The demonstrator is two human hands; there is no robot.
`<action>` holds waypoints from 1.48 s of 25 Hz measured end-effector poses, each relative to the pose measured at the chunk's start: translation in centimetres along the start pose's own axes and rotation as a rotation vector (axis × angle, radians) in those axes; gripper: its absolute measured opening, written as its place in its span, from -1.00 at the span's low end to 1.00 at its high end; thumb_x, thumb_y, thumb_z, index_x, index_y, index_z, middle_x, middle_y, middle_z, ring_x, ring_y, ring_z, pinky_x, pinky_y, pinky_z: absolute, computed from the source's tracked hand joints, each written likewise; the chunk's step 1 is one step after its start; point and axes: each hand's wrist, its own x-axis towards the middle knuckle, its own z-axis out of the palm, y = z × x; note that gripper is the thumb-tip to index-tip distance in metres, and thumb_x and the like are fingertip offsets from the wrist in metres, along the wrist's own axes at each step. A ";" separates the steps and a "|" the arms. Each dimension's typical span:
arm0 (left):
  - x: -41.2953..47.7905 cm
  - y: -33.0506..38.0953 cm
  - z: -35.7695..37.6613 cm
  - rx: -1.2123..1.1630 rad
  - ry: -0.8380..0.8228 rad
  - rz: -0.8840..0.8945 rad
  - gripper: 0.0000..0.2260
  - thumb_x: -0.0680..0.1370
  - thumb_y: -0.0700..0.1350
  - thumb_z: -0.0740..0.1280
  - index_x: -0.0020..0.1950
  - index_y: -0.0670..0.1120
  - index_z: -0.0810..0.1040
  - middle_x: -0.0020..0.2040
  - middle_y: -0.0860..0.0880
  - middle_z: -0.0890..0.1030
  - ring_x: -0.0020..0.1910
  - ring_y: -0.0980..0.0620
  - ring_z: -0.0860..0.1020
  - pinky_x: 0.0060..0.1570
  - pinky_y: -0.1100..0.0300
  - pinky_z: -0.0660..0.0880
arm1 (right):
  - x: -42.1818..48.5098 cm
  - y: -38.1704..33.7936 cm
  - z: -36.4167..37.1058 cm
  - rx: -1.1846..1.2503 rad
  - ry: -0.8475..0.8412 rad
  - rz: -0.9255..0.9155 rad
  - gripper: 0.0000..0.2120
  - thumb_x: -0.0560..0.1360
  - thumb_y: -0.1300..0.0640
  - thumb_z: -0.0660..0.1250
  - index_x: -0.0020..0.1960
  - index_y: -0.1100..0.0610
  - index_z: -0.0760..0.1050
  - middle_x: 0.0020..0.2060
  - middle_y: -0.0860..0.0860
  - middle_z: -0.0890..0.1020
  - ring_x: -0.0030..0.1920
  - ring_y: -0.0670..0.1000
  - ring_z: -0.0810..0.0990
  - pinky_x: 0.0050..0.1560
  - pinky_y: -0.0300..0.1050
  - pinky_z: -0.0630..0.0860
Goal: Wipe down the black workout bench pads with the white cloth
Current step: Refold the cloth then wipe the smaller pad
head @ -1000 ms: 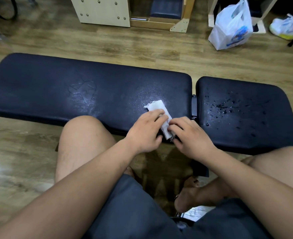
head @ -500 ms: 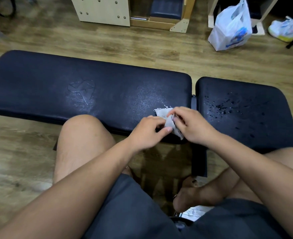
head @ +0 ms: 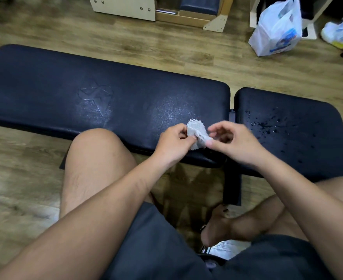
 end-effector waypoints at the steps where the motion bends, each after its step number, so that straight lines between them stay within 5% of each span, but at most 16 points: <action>1: -0.1 0.0 -0.1 -0.014 -0.010 0.003 -0.82 0.37 0.05 0.37 -0.12 -0.01 0.56 -0.24 0.03 0.69 -0.22 0.00 0.65 0.01 -0.09 0.61 | -0.8 0.2 0.1 -0.062 -0.013 -0.015 -0.79 0.38 0.20 0.52 -0.02 0.08 0.59 -0.20 -0.06 0.66 -0.24 -0.10 0.59 -0.15 -0.26 0.51; 5: -0.8 0.7 -0.2 0.032 -0.049 0.089 -0.84 0.42 -0.05 0.40 -0.02 0.04 0.53 -0.21 0.03 0.69 -0.26 0.10 0.59 -0.01 0.03 0.59 | -0.3 0.4 1.1 -0.182 0.151 -0.121 -0.96 0.44 0.17 0.47 -0.15 0.10 0.61 -0.30 -0.04 0.65 -0.29 -0.06 0.58 -0.21 -0.31 0.45; 11: -0.5 1.8 -0.1 0.143 -0.177 0.036 -0.73 0.49 0.10 0.32 -0.07 -0.10 0.62 -0.12 -0.03 0.65 -0.07 -0.06 0.60 -0.05 0.09 0.47 | 1.8 1.5 1.8 -0.096 0.134 -0.058 -0.90 0.46 0.06 0.39 -0.21 0.02 0.51 -0.35 0.00 0.61 -0.33 0.05 0.55 -0.16 0.13 0.57; 15: 1.4 3.6 0.2 0.318 -0.191 -0.100 -0.63 0.66 0.04 0.11 0.06 -0.19 0.59 0.05 -0.24 0.58 -0.17 -0.18 0.63 -0.12 0.10 0.54 | 3.3 0.9 2.0 -0.155 0.150 0.020 -0.85 0.51 0.01 0.35 -0.17 0.06 0.46 -0.46 0.05 0.53 -0.47 -0.03 0.48 -0.33 -0.11 0.44; 18: 2.7 4.4 -0.1 0.358 -0.103 -0.205 -0.64 0.58 0.13 0.28 0.12 -0.16 0.46 -0.03 -0.16 0.60 -0.38 -0.11 0.67 -0.23 0.06 0.66 | 4.8 0.2 2.1 -0.227 0.154 0.134 -0.82 0.50 0.01 0.36 -0.13 0.12 0.48 -0.51 -0.04 0.50 -0.53 -0.08 0.50 -0.49 -0.32 0.34; 23: 3.6 3.8 -0.9 0.579 -0.008 -0.224 -0.45 0.28 0.31 0.47 -0.02 -0.10 0.51 -0.01 -0.14 0.64 -0.04 -0.21 0.63 -0.01 -0.03 0.60 | 5.7 -0.7 1.3 -0.190 0.019 0.218 -0.68 0.41 0.07 0.47 0.10 0.06 0.47 -0.25 -0.02 0.61 -0.31 -0.04 0.52 -0.15 -0.08 0.55; 26: 2.9 3.7 -1.2 0.653 -0.060 -0.075 -0.54 0.30 0.24 0.54 -0.09 -0.07 0.50 -0.02 -0.05 0.55 -0.02 -0.09 0.53 -0.05 0.05 0.53 | 4.5 -1.4 0.4 -0.125 -0.182 0.295 -0.71 0.37 0.17 0.51 0.04 0.11 0.51 -0.27 0.00 0.54 -0.29 -0.01 0.49 -0.28 -0.12 0.50; 30: 1.7 4.5 -1.8 0.613 -0.379 0.150 -0.72 0.36 0.08 0.57 -0.11 -0.06 0.62 -0.14 -0.02 0.60 -0.07 -0.07 0.55 -0.06 0.06 0.47 | 0.9 -0.9 -0.2 -0.244 -0.101 0.146 -0.80 0.32 0.10 0.52 -0.19 0.01 0.50 -0.33 -0.09 0.54 -0.33 -0.06 0.44 -0.25 -0.14 0.39; 33: 0.3 5.5 -0.8 0.439 -0.455 0.170 -0.77 0.36 0.02 0.57 -0.09 -0.05 0.65 -0.15 -0.06 0.68 -0.12 -0.09 0.62 0.04 -0.06 0.53 | -2.7 -0.6 -1.3 -0.223 0.006 0.110 -0.76 0.30 0.07 0.49 -0.12 0.00 0.47 -0.26 -0.09 0.60 -0.21 0.00 0.54 -0.19 -0.11 0.45; 37: -2.2 8.0 4.6 0.456 -0.479 0.314 -0.83 0.39 0.01 0.56 -0.12 -0.02 0.67 -0.23 0.03 0.68 -0.27 0.14 0.57 -0.12 0.09 0.53 | -7.2 0.5 -3.2 -0.373 0.000 0.127 -0.69 0.33 -0.01 0.49 0.02 0.00 0.49 -0.13 -0.04 0.64 -0.06 0.03 0.59 -0.17 -0.15 0.40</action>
